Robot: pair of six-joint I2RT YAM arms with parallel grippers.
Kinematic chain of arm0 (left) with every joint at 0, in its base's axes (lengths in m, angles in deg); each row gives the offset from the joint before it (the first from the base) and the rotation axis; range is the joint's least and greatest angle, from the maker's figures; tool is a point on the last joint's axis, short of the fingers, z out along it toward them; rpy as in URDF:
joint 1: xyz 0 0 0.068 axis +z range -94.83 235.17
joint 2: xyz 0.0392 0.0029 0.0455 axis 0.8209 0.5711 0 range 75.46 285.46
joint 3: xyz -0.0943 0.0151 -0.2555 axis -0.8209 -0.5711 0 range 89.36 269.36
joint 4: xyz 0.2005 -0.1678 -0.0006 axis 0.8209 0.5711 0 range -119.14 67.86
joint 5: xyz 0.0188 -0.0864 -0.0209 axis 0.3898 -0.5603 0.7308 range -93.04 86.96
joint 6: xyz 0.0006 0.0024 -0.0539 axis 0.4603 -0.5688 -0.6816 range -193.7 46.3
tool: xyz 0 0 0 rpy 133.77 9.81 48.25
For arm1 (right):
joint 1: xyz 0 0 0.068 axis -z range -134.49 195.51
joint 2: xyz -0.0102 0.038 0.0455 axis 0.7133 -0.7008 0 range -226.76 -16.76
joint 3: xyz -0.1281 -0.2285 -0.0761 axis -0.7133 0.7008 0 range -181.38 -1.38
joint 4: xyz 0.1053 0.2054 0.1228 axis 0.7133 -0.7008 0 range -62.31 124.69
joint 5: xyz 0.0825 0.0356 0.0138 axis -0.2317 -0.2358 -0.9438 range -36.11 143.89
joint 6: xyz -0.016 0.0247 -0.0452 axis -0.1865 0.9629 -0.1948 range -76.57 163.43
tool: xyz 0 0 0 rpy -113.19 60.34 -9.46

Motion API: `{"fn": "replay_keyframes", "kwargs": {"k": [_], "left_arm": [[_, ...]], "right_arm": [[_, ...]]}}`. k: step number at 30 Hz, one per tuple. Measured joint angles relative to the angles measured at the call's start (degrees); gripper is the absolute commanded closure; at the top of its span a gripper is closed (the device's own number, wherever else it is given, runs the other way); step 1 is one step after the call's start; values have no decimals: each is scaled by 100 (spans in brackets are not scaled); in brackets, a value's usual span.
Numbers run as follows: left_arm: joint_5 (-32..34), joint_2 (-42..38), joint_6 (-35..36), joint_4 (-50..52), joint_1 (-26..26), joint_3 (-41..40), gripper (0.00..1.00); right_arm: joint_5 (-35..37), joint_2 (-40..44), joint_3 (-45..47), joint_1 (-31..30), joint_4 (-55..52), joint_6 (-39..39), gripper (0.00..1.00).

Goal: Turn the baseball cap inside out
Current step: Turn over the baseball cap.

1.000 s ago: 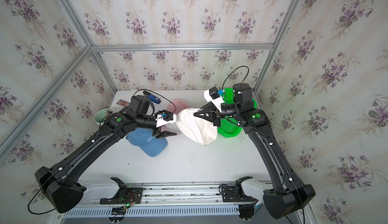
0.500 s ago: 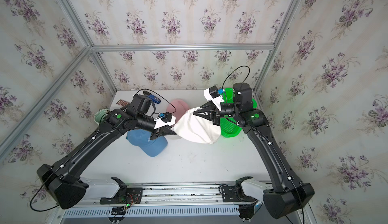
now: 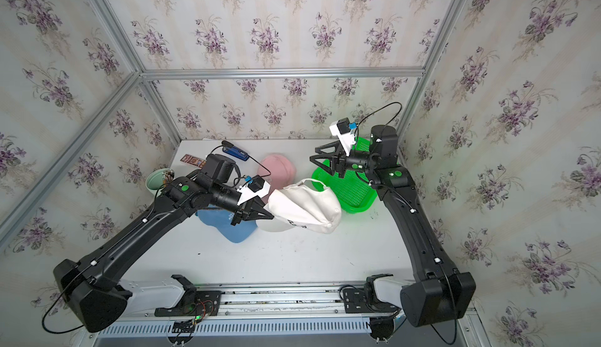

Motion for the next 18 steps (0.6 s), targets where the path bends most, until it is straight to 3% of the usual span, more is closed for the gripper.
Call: {"fn": "replay_keyframes", "kwargs": {"k": [3,5,7,11,14,18], "left_arm": [[-83,0,-378,-264,68,-63,100],[-59,11,-1110,-844,245,-264,100],[164,90,-2090,-1482,492,-391,100],[592,492,-4758,-3047,1259,-568,100],[1084,669,-6688,-3888,1480,-793,100],[1755,680,-8231,-4052,1434,-525,100]], "right_arm": [[424,-20,79,461,358,588,44],[822,-50,55,592,404,822,43],[1163,-42,55,614,402,876,41],[1963,225,323,577,323,896,38],[2581,584,509,282,186,767,38],[3565,848,568,-846,35,306,38]]}}
